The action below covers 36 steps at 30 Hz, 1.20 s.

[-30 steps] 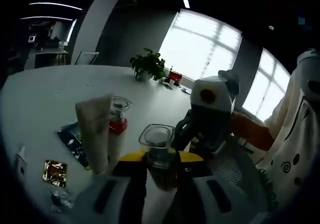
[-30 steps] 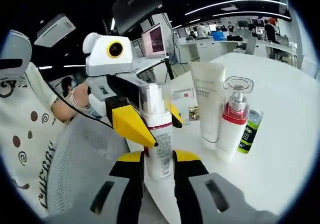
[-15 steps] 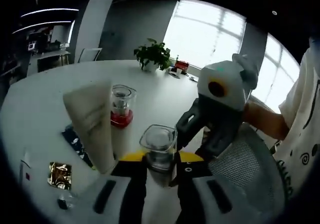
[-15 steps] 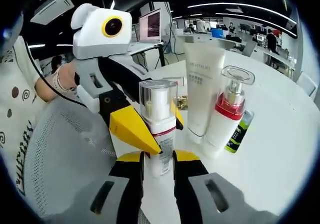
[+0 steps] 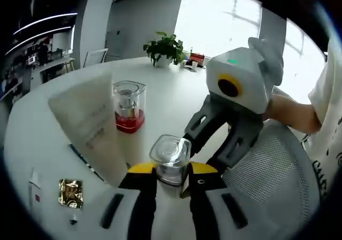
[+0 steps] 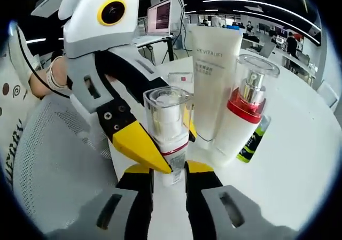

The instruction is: Arrange the skincare products in the storage area until every visible bottle or jar stands upright without overlapping.

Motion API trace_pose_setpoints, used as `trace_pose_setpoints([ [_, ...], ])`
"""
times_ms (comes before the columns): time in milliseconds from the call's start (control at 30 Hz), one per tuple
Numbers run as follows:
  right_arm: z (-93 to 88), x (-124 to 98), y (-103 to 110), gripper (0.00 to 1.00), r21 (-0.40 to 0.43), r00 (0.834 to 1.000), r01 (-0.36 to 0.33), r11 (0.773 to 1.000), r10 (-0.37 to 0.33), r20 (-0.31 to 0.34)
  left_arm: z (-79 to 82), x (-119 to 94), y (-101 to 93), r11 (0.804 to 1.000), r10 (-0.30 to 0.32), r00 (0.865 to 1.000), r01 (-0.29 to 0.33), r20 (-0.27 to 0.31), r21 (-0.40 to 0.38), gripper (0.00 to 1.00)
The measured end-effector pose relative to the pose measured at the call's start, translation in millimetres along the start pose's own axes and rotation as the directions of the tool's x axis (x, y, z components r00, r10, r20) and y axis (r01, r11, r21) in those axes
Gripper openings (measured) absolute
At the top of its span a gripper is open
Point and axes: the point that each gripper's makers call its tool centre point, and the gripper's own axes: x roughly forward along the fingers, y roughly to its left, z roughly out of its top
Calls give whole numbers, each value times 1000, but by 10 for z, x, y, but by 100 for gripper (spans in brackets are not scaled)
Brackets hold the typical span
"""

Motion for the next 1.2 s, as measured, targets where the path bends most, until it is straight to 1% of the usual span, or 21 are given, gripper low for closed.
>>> trace_pose_setpoints([
  [67,-9,21,-25,22,8,1000,2,1000,-2,-5,-9,25,23,1000,13,1000,-13,-1,9,17],
  [233,-31,95,-61,22,-18,1000,15,1000,-15,2,-52,56,74,998,46,999,-45,-12,39,18],
  [433,-73,139,-76,22,-28,1000,15,1000,-15,-7,-110,92,103,998,47,999,-47,-23,34,18],
  [567,-98,153,-96,22,-36,1000,23,999,-23,-14,-122,115,107,998,54,998,-53,-27,45,18],
  [700,-125,172,-99,22,-30,1000,17,999,-17,-21,-140,132,118,997,54,998,-52,-33,50,18],
  [800,-155,186,-87,22,-30,999,14,999,-15,-37,-170,154,109,996,51,998,-48,-41,77,19],
  [933,-162,183,-89,23,-31,999,19,999,-20,-39,-146,155,108,995,49,998,-46,-29,93,19],
  [967,-161,183,-91,23,-30,999,18,999,-19,-38,-88,157,94,995,38,999,-39,6,93,19],
  [1100,-180,186,-86,23,-41,999,21,999,-23,-49,-122,175,76,994,34,999,-33,-9,107,21],
  [1200,-199,191,-86,23,-53,998,21,998,-25,-59,-115,178,78,991,39,999,-38,-5,128,25],
])
